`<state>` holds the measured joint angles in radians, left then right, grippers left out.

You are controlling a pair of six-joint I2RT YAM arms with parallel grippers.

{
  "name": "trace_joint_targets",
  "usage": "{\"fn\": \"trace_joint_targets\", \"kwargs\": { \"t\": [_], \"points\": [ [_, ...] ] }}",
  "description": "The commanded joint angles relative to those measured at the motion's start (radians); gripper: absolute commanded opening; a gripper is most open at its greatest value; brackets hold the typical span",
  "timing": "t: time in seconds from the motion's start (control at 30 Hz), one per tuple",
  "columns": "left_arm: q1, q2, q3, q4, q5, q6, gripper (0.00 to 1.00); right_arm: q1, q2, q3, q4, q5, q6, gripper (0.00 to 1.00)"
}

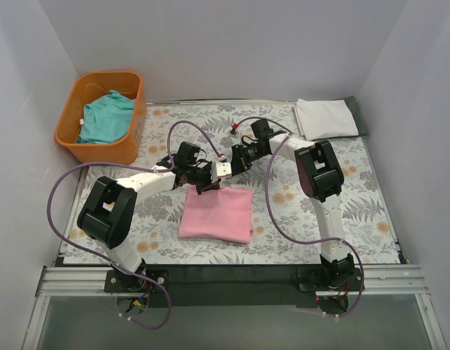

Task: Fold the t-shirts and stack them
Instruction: Fold the tshirt

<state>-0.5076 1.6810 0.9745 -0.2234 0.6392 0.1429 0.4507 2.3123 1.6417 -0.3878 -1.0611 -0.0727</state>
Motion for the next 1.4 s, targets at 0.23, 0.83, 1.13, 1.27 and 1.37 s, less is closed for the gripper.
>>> {"fn": "trace_joint_targets", "kwargs": {
  "t": [0.23,0.83,1.13,1.27,1.37],
  "points": [
    [0.001,-0.040,0.024,0.022,-0.026,-0.022,0.00,0.020,0.032,-0.046,-0.022,0.006,-0.025,0.08],
    [0.014,0.134,0.036,0.166,-0.133,-0.052,0.00,-0.081,0.048,0.177,-0.160,0.162,-0.113,0.32],
    [0.081,0.076,0.217,0.046,-0.052,-0.294,0.44,-0.205,-0.190,0.215,-0.227,0.198,-0.246,0.44],
    [0.135,-0.045,0.233,-0.055,0.048,-0.455,0.46,-0.195,-0.345,0.054,-0.223,0.063,-0.204,0.43],
    [0.165,-0.163,0.172,-0.123,0.160,-0.573,0.41,-0.144,-0.461,-0.110,-0.223,-0.028,-0.184,0.42]
  ]
}}
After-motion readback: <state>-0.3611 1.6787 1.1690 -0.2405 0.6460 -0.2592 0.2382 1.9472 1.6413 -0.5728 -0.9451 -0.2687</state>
